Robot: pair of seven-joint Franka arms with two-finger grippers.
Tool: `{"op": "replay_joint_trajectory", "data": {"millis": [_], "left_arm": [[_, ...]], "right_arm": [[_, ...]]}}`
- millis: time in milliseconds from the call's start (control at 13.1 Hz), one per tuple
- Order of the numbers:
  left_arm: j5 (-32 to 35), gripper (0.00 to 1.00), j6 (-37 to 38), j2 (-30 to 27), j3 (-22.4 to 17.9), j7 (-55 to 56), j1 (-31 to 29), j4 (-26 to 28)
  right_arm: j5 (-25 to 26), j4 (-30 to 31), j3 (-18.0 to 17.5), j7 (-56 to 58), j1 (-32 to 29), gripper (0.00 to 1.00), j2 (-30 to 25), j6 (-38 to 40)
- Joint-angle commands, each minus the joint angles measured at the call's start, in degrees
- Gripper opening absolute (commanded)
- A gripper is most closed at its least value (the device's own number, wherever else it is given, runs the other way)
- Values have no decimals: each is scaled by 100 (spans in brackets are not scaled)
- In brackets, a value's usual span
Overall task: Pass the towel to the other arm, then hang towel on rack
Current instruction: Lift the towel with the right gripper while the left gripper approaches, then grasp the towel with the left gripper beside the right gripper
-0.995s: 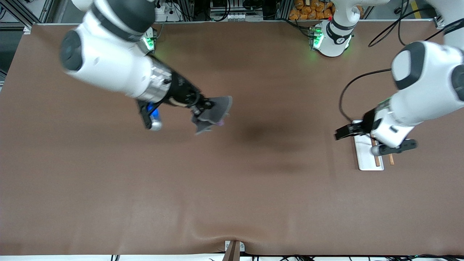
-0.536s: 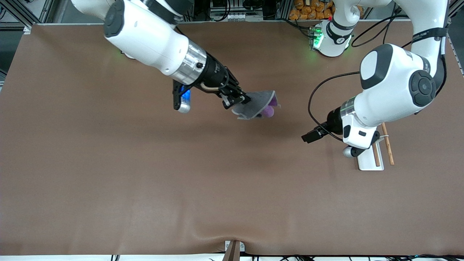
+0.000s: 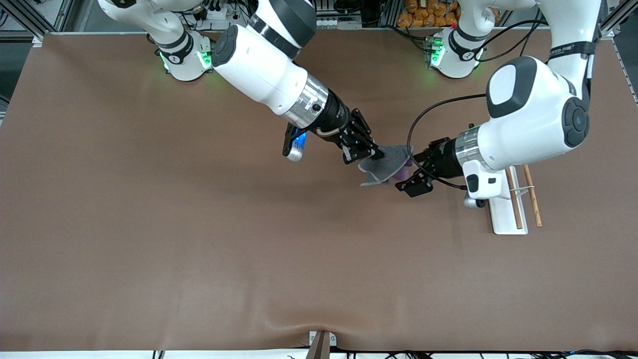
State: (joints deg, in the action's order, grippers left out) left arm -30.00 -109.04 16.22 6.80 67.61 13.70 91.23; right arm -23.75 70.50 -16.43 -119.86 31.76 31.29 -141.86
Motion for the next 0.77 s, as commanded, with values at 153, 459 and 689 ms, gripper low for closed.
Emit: {"op": "replay_joint_trajectory", "data": {"millis": [153,459,689], "left_arm": [[-111,100,523,-137,58,797,-43,-17],[-128,100,595,-198,67,1184,-26,-35],[-137,96,761,-234,120,1298,-34,-26]], "right_arm": [[107,-71,61,-222,23,0,0,-79],[133,-71,61,-222,14,0,-9,-79],[142,-71,61,-222,14,0,-9,-79]]}}
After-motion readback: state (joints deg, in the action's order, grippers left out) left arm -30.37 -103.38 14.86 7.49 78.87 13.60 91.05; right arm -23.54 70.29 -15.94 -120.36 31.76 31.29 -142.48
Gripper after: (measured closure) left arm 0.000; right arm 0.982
